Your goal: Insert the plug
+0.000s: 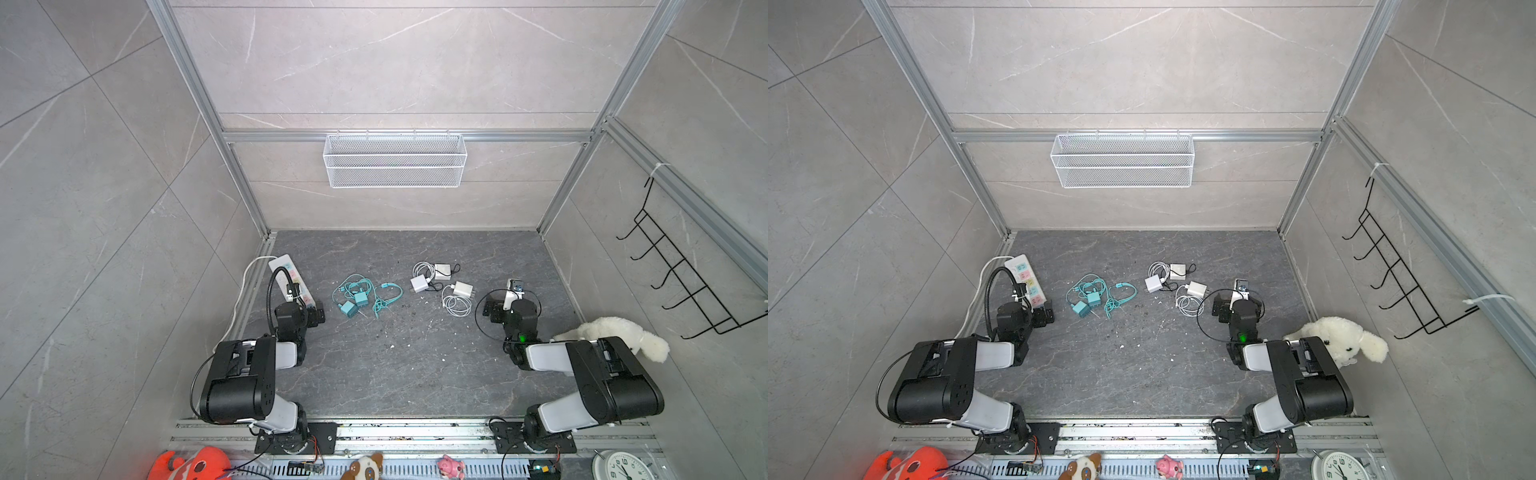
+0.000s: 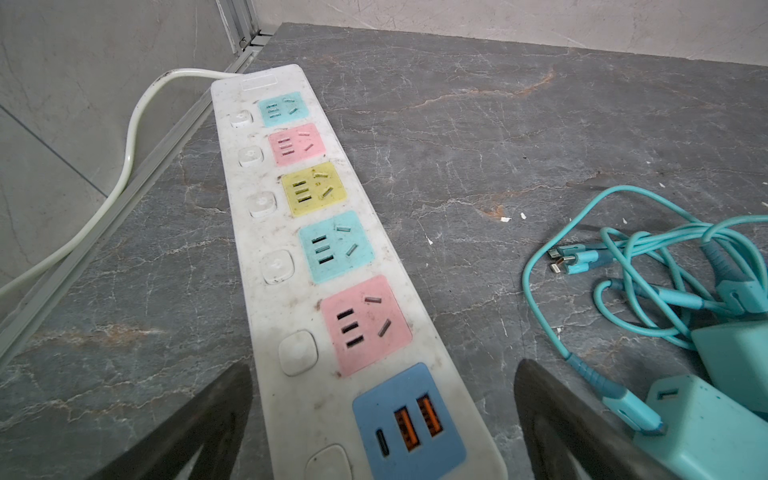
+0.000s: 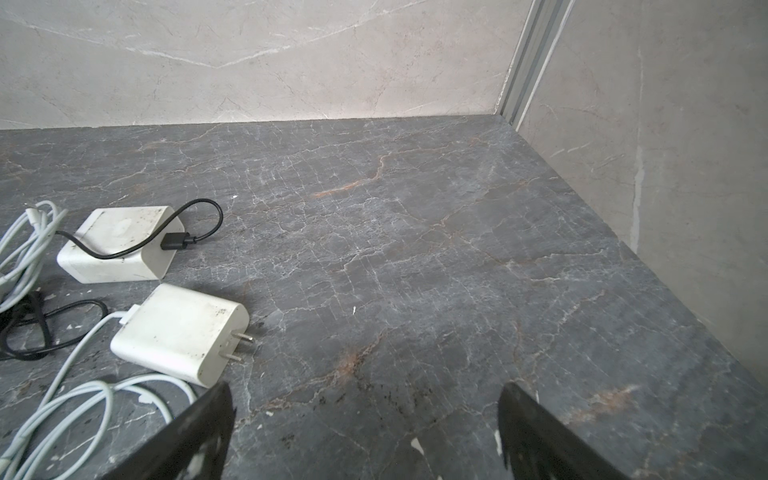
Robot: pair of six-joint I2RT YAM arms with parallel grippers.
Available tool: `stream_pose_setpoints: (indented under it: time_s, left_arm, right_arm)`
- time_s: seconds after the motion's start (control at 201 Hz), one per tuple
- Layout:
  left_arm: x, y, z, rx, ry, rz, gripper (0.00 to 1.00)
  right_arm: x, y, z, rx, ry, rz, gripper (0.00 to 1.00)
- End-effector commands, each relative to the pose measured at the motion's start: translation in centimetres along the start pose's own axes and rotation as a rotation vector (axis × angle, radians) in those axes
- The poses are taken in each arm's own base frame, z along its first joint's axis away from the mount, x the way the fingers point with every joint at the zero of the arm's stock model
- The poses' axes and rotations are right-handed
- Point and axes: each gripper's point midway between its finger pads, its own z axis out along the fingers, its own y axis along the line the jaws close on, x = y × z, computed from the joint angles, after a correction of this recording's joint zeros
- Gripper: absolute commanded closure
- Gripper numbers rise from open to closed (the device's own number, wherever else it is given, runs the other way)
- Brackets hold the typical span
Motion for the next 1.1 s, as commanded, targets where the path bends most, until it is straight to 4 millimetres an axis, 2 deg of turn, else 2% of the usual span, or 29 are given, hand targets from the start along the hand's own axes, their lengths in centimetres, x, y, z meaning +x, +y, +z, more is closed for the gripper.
stream_pose_setpoints:
  time_s: [0.0, 0.234, 0.274, 0.319, 0.413, 0.548, 0.737, 0.886, 1.095]
  left_arm:
    - [-2.3, -0.2, 0.2, 0.017, -0.071, 0.020, 0.00]
    - [-2.3, -0.2, 0.1, 0.012, -0.074, 0.022, 0.00]
    - [-2.7, -0.1, 0.0, 0.005, -0.081, 0.025, 0.00]
    - [-2.9, -0.3, 0.0, 0.015, -0.060, 0.025, 0.00]
    - [-3.6, -0.1, -0.1, 0.002, -0.043, 0.024, 0.00]
    - [-4.0, 0.5, -0.5, -0.036, -0.034, 0.006, 0.00]
    - [-4.7, 1.4, -1.4, -0.099, 0.113, -0.102, 0.00]
    - [-3.3, 2.2, -2.3, -0.172, 0.280, -0.167, 0.00]
    - [-1.9, 3.0, -4.6, -0.260, 0.407, -0.293, 0.00]
  right_arm:
    - [-0.9, 0.0, 0.3, 0.009, -0.027, -0.009, 0.01]
    - [-0.9, 0.0, 0.3, 0.008, -0.028, -0.009, 0.01]
    - [-1.5, 0.0, 0.3, 0.015, -0.044, -0.008, 0.01]
    - [-1.1, 0.1, 0.3, 0.005, 0.003, -0.014, 0.01]
    - [-1.7, 0.7, 0.4, -0.021, -0.012, -0.033, 0.01]
    - [-3.1, -0.4, -0.1, 0.050, 0.027, -0.024, 0.01]
    - [-4.1, -0.7, -1.0, 0.072, 0.096, -0.004, 0.01]
    - [-4.0, -0.8, -2.2, 0.100, 0.229, 0.030, 0.01]
    - [-3.0, 0.9, -4.2, 0.076, 0.372, 0.054, 0.01]
